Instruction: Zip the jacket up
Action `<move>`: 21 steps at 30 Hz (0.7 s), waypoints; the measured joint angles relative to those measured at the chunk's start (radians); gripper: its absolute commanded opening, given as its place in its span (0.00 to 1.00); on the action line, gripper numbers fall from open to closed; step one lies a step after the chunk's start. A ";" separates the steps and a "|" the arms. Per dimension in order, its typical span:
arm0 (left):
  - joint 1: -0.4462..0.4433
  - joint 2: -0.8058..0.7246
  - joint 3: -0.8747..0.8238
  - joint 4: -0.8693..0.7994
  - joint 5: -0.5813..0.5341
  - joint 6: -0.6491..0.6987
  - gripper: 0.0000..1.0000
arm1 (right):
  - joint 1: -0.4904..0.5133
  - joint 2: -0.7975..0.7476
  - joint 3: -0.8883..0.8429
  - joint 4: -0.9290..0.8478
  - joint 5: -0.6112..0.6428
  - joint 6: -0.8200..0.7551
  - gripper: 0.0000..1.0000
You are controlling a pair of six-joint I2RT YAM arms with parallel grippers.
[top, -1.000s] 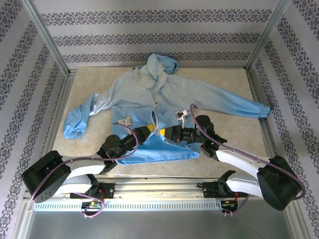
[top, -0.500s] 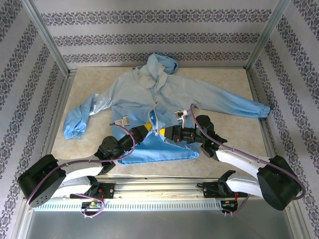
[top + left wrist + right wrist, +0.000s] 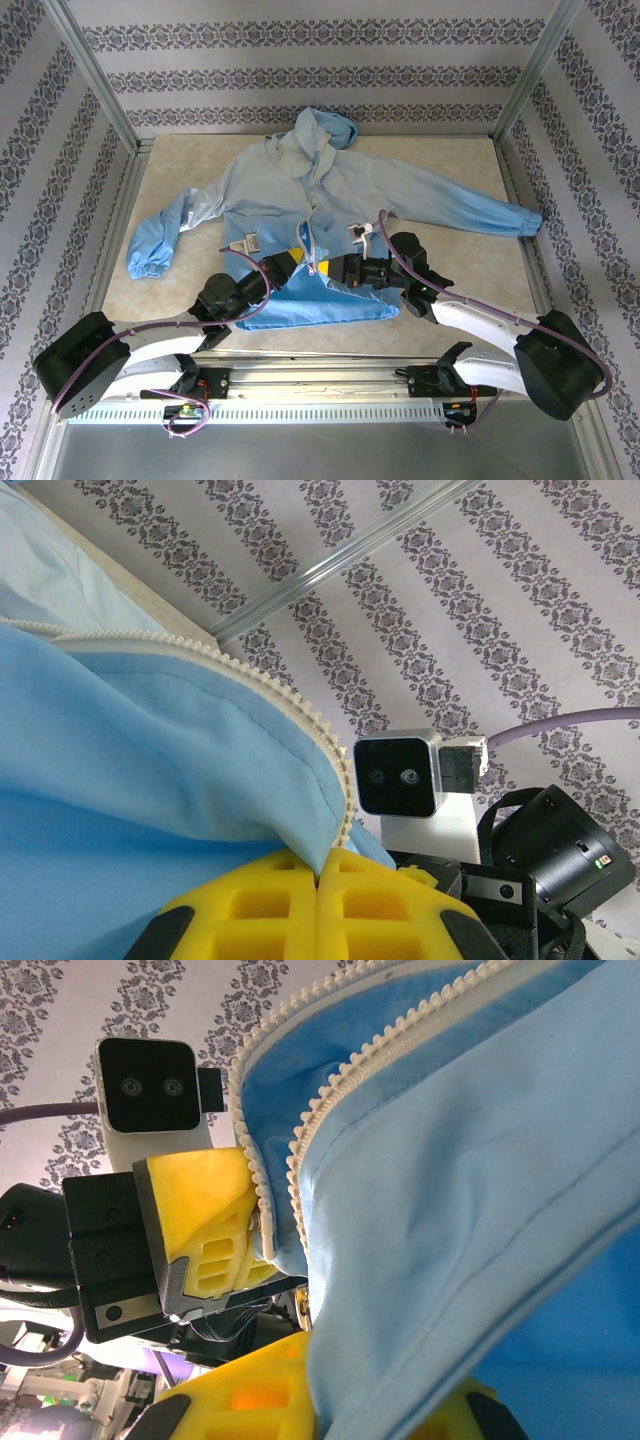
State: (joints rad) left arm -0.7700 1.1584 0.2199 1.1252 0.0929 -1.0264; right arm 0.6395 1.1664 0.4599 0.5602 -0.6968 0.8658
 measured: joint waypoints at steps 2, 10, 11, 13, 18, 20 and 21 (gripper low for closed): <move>0.000 0.000 0.000 -0.015 0.000 0.000 0.00 | 0.000 0.000 0.000 0.000 0.000 0.000 0.00; 0.000 -0.006 0.000 -0.049 0.000 0.000 0.00 | 0.000 0.000 0.000 0.005 0.000 0.000 0.00; 0.000 -0.006 0.000 -0.049 0.000 0.000 0.00 | 0.000 0.000 0.000 0.006 0.000 0.000 0.00; 0.000 -0.006 0.000 -0.049 0.000 0.000 0.00 | 0.000 0.000 0.000 0.006 0.000 0.000 0.00; 0.000 -0.006 0.000 -0.052 0.000 0.000 0.00 | 0.003 0.000 0.000 0.006 0.001 0.000 0.00; 0.000 -0.006 0.000 -0.057 0.000 0.000 0.00 | 0.006 0.000 0.000 0.006 0.002 0.000 0.00; 0.000 -0.006 0.000 -0.058 0.000 0.000 0.00 | 0.007 0.000 0.000 0.006 0.003 0.000 0.00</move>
State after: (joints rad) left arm -0.7700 1.1519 0.2199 1.0672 0.0933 -1.0267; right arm 0.6464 1.1664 0.4599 0.5667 -0.6941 0.8658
